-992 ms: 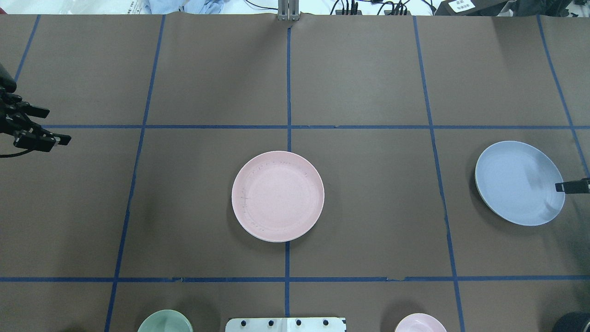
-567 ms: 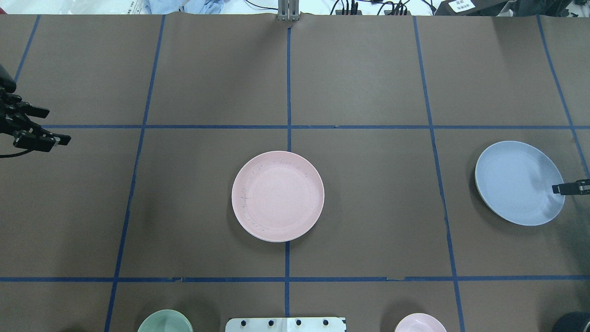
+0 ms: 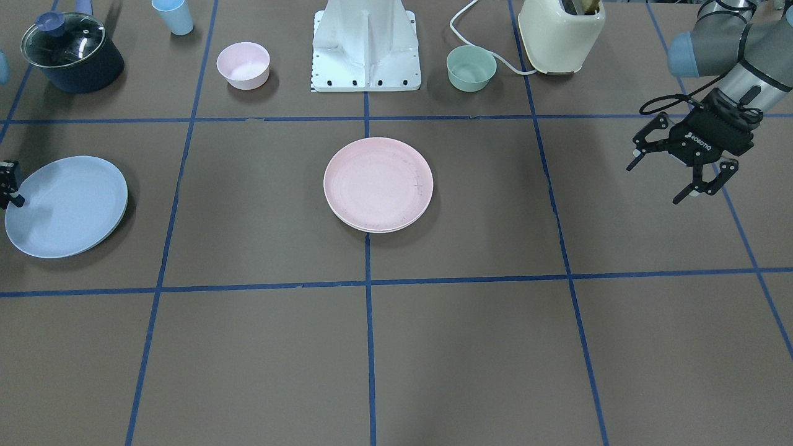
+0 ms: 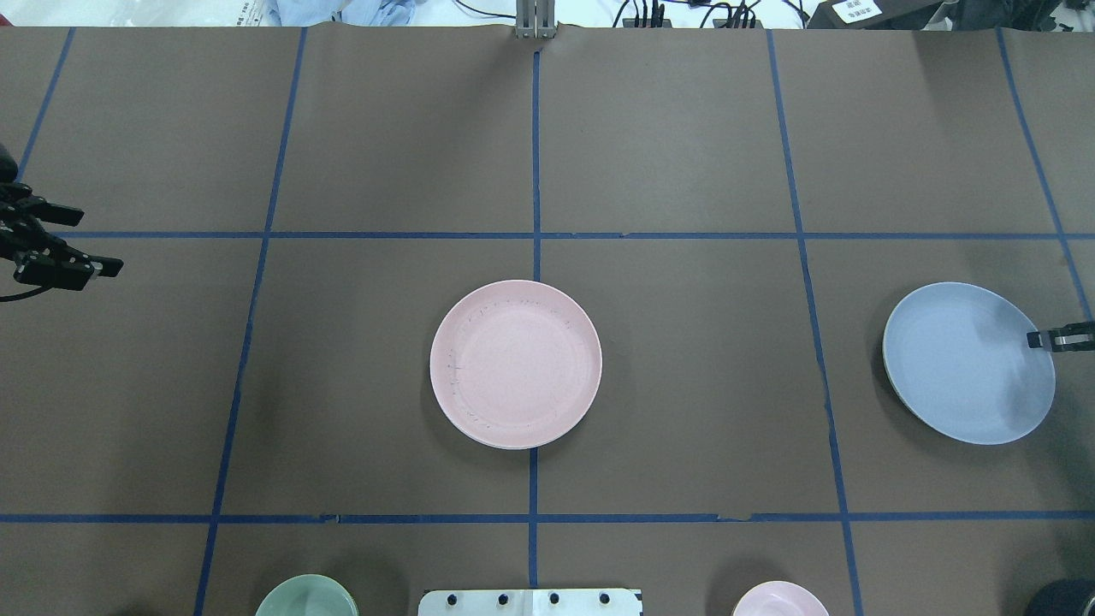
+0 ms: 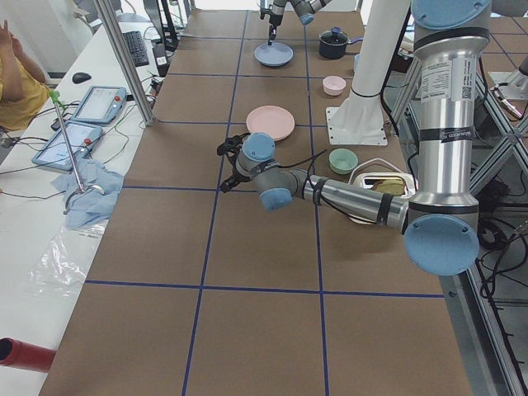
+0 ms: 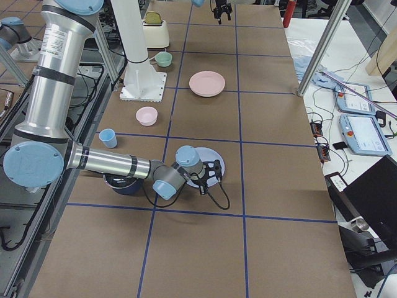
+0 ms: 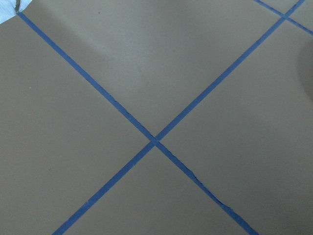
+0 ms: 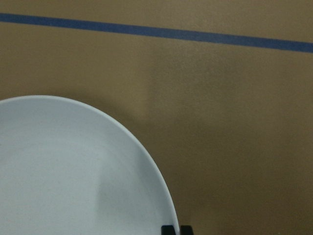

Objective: Stack three plates with pink and blue
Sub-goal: 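Lift the light blue plate with the right gripper toward the pink plate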

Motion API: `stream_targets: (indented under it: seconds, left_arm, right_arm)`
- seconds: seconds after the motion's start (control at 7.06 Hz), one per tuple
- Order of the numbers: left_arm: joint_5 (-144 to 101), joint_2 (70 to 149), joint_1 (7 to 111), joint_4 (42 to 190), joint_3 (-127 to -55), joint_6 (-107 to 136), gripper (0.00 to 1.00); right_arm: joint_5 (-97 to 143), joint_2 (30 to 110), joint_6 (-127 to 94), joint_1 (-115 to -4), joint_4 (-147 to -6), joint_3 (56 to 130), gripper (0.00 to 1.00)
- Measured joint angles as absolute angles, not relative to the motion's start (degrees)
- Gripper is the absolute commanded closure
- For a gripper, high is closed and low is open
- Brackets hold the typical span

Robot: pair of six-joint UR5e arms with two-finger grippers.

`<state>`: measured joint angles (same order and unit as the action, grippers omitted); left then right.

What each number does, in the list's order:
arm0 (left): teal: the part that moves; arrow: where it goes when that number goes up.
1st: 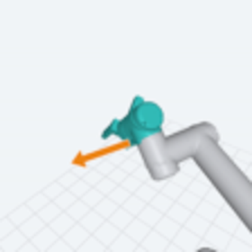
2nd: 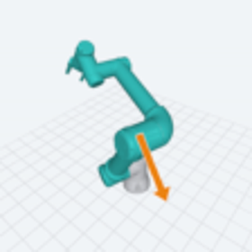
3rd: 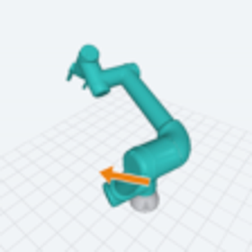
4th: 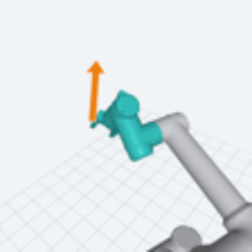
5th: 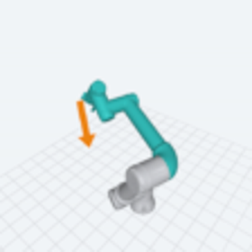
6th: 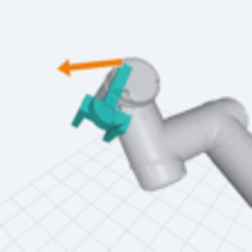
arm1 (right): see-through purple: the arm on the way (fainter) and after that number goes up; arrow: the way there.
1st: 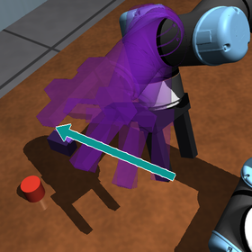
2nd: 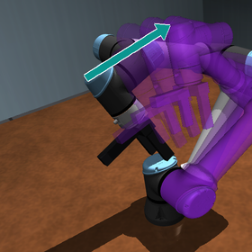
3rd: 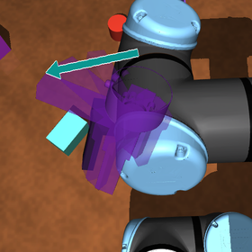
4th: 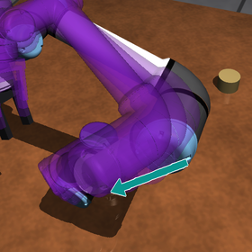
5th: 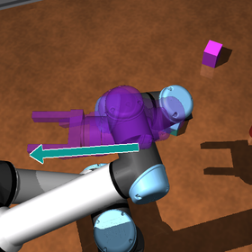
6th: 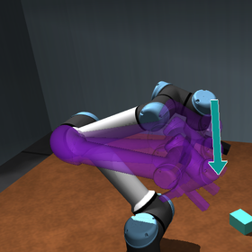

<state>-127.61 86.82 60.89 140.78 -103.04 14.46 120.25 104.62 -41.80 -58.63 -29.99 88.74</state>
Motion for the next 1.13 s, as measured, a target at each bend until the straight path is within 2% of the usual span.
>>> stream_targets:
  seconds: [0.28, 0.57, 0.85, 1.13]
  left_arm:
    - [-128.64, 86.63, 63.76, 140.56, -103.06, 14.42, 0.00]
    - [-136.19, 86.90, 74.15, 136.96, -101.59, 13.98, 0.00]
    - [-140.70, 87.02, 83.00, 128.48, -99.93, 6.12, 0.00]
    - [-137.08, 86.20, 86.96, 116.60, -100.28, 0.81, 0.00]
  right_arm:
    - [123.98, 102.59, -41.89, -60.45, -30.21, 90.20, 1.00]
    - [129.21, 98.92, -46.30, -62.71, -30.20, 92.28, 1.00]
    - [129.70, 93.52, -58.29, -61.72, -30.56, 95.99, 1.00]
    - [124.46, 90.96, -65.08, -55.38, -30.74, 99.18, 1.00]
